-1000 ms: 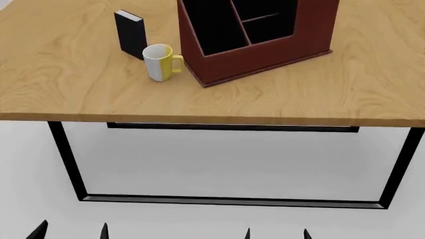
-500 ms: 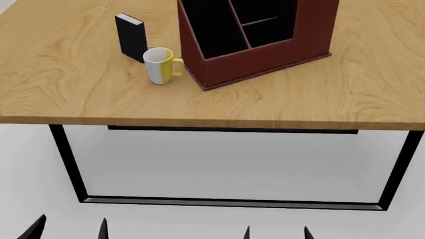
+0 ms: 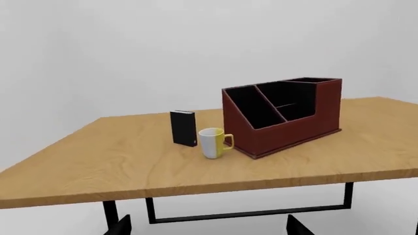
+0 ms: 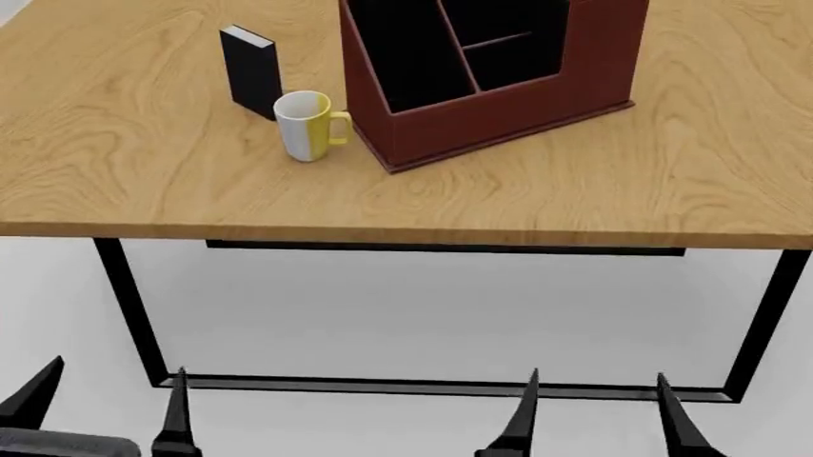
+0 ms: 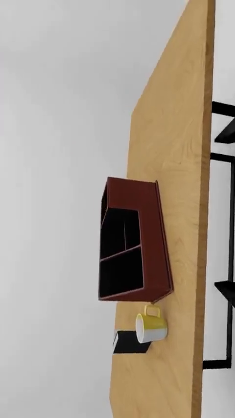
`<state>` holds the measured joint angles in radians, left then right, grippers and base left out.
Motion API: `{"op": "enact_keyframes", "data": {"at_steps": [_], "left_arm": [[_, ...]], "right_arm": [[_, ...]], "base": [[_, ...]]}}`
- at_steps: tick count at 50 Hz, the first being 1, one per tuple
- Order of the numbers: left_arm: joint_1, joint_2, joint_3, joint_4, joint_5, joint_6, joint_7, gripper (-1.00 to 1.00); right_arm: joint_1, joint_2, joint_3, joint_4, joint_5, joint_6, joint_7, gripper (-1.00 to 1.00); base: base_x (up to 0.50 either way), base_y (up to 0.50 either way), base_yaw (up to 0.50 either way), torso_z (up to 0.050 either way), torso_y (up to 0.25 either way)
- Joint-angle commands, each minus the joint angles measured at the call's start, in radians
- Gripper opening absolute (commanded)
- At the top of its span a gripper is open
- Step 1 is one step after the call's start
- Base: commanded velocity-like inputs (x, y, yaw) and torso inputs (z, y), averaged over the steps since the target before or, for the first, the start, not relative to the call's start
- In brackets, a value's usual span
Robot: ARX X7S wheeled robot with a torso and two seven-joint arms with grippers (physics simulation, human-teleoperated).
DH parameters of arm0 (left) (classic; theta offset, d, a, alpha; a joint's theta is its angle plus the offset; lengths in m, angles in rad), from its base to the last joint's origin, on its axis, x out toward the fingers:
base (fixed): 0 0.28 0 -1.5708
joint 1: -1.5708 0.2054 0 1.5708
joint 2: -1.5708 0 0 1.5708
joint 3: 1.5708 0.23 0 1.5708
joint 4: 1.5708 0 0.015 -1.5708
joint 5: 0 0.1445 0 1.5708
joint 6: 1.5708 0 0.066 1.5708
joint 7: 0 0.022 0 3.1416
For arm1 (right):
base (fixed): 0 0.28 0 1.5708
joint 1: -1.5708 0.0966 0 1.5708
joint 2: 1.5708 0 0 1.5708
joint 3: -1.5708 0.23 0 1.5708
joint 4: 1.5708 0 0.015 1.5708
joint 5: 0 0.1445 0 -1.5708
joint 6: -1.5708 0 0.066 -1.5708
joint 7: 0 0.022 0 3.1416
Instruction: Pick up the book and place it in the back compartment of the caddy.
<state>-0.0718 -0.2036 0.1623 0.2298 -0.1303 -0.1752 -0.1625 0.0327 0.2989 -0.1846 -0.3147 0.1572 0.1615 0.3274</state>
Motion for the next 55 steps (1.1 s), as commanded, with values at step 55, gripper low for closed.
{"op": "enact_keyframes", "data": {"at_steps": [55], "left_arm": [[-0.215,-0.097,-0.087,0.287,-0.172,-0.424,-0.025,1.0]], "right_arm": [[0.128,0.819,0.595,-0.727,0.881,0.428,0.666,1.0]], "base": [[0.0,0.0,0.0,0.0,0.0]]}}
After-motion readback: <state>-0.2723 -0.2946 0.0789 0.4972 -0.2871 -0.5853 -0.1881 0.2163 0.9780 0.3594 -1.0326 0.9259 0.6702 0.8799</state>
